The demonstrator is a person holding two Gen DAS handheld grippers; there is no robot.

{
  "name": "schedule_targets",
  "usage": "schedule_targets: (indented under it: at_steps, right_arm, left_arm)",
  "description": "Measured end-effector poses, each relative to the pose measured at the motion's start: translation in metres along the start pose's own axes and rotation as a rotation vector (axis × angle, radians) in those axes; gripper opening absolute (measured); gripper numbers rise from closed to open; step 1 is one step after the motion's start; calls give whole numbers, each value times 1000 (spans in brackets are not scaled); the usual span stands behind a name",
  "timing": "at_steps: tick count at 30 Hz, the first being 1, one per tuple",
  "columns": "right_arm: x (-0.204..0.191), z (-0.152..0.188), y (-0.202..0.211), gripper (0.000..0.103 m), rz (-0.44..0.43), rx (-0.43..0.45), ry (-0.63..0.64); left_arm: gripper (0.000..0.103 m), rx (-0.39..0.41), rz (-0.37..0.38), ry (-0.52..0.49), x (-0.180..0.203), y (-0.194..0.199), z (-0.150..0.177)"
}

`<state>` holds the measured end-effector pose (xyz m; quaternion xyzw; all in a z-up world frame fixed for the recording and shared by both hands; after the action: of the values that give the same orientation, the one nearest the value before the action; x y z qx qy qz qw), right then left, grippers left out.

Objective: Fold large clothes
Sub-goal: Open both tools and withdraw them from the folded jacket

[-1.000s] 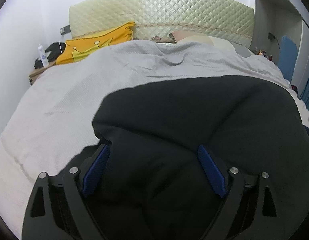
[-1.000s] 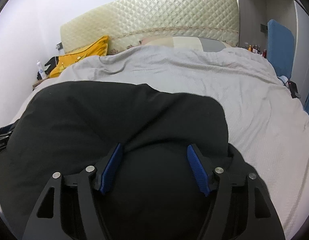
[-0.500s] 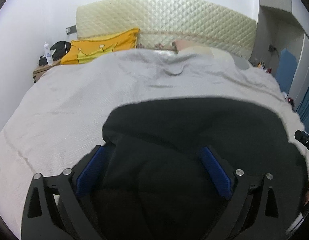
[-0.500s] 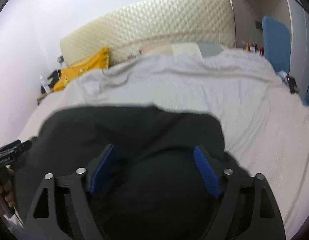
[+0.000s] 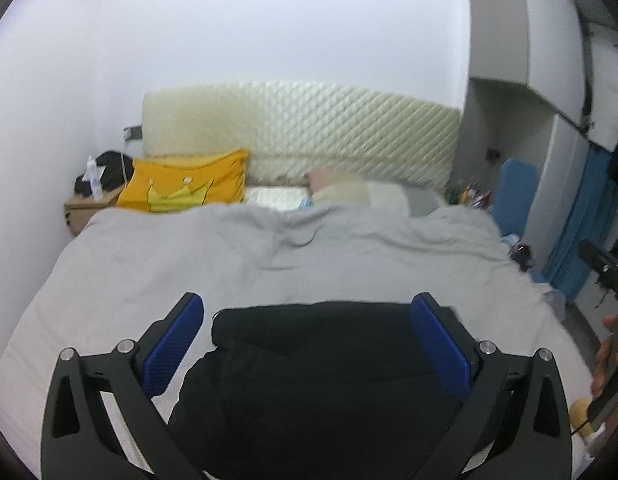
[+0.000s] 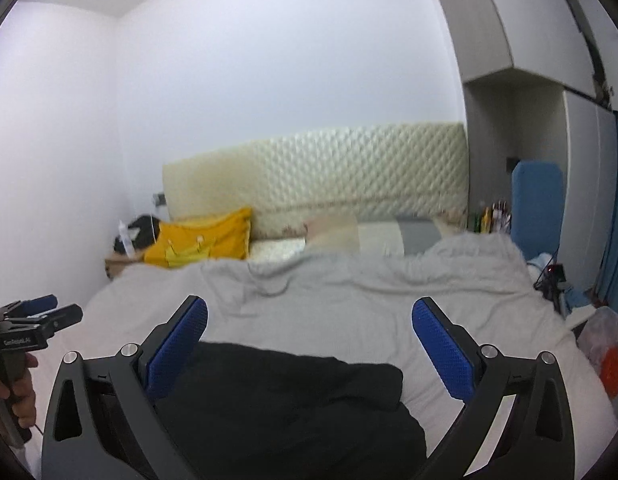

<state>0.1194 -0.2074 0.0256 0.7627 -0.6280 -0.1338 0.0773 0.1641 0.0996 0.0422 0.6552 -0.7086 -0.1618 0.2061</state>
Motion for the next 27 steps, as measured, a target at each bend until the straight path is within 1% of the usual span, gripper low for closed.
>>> schedule_targets:
  at_steps: [3, 9, 12, 16, 22, 27]
  right_arm:
    - [-9, -10, 30, 103, -11, 15, 10]
    - [-27, -20, 101, 103, -35, 92, 11]
    - [-33, -19, 128, 103, -40, 129, 13]
    - [-44, -6, 161, 103, -69, 169, 8]
    - [-57, 18, 186, 103, -75, 165, 31]
    - [-64, 44, 198, 103, -31, 134, 45]
  left_arm:
    - [103, 39, 26, 5, 8, 39, -10]
    - [103, 97, 54, -19, 20, 99, -10]
    - [103, 126, 75, -34, 24, 122, -5]
    - [103, 156, 102, -36, 31, 148, 9]
    - [103, 162, 82, -66, 37, 163, 32]
    - [103, 142, 67, -36, 34, 169, 54]
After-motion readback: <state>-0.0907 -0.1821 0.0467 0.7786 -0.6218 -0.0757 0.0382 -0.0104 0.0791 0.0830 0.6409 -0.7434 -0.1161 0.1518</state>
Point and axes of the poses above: each gripper's, at about its wrist camera, not at the fingertips, and y roughly against the way its jaws point, x to its right, z to its underside, the point moved 2 cm from there along -y, roughly the way its jaws point
